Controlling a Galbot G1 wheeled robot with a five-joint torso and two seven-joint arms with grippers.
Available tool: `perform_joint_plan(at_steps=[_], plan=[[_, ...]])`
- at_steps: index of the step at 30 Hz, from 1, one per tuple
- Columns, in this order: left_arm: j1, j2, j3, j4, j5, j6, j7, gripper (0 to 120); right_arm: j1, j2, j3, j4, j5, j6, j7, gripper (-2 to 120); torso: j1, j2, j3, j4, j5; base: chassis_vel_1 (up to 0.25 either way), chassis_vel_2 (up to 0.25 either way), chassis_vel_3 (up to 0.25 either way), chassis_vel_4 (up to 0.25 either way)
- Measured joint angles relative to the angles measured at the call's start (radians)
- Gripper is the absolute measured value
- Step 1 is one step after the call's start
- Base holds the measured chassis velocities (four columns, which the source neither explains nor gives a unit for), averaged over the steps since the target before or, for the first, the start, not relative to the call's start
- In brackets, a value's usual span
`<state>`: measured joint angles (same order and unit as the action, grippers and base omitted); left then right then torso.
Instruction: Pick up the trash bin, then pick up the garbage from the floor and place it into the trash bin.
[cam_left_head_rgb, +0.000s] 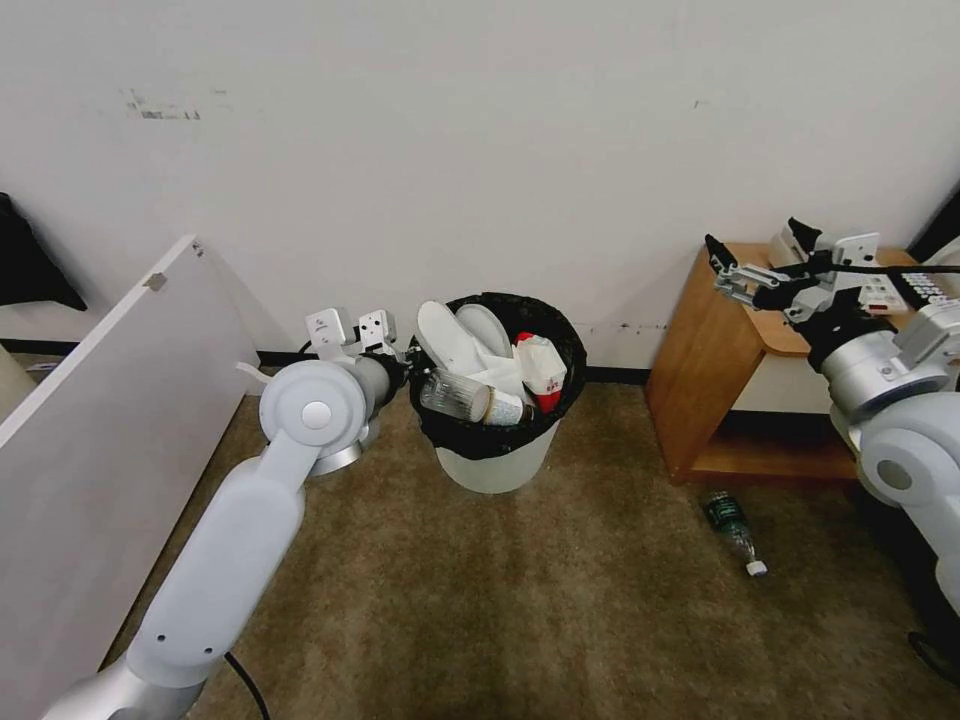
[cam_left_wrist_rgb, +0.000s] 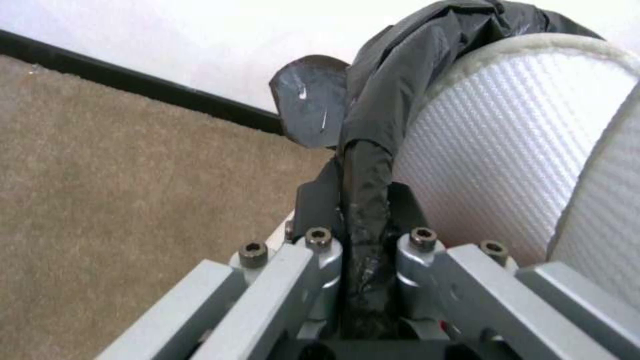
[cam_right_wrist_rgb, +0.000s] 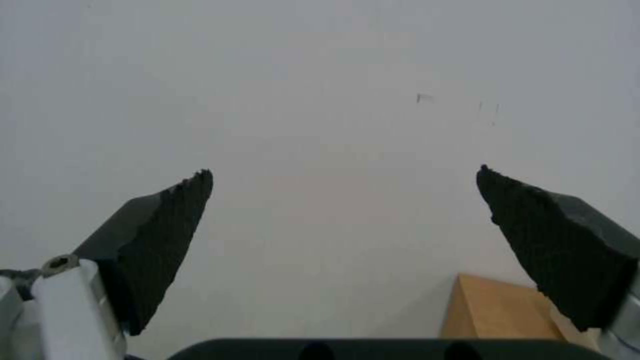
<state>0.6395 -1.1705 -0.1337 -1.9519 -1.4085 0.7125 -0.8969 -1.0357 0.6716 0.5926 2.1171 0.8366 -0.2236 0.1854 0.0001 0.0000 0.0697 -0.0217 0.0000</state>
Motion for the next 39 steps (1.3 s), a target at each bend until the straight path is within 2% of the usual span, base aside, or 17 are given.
perform_joint_plan(at_steps=[11, 28, 39], plan=[[-0.001, -0.001, 0.0, 0.002, 0.001, -0.001, 0.003, 4, 0.012, 0.006, -0.008, -0.006, 0.001, 0.0, 0.0, 100, 0.0, 0.0, 0.0, -0.0001, 0.0, -0.018, 0.01, 0.015, -0.017], [0.001, -0.003, 0.0, 0.004, 0.006, -0.002, 0.005, 4, 0.017, 0.012, -0.022, -0.016, -0.012, 0.011, 0.01, 100, 0.0, 0.0, 0.0, 0.0001, 0.0, -0.072, 0.069, 0.081, -0.072], [0.006, -0.003, 0.002, 0.003, 0.011, -0.002, 0.007, 4, 0.008, -0.004, -0.013, -0.008, -0.027, 0.015, 0.005, 100, 0.0, 0.0, 0.0, 0.0001, 0.0, 0.0, 0.0, 0.0, 0.0]])
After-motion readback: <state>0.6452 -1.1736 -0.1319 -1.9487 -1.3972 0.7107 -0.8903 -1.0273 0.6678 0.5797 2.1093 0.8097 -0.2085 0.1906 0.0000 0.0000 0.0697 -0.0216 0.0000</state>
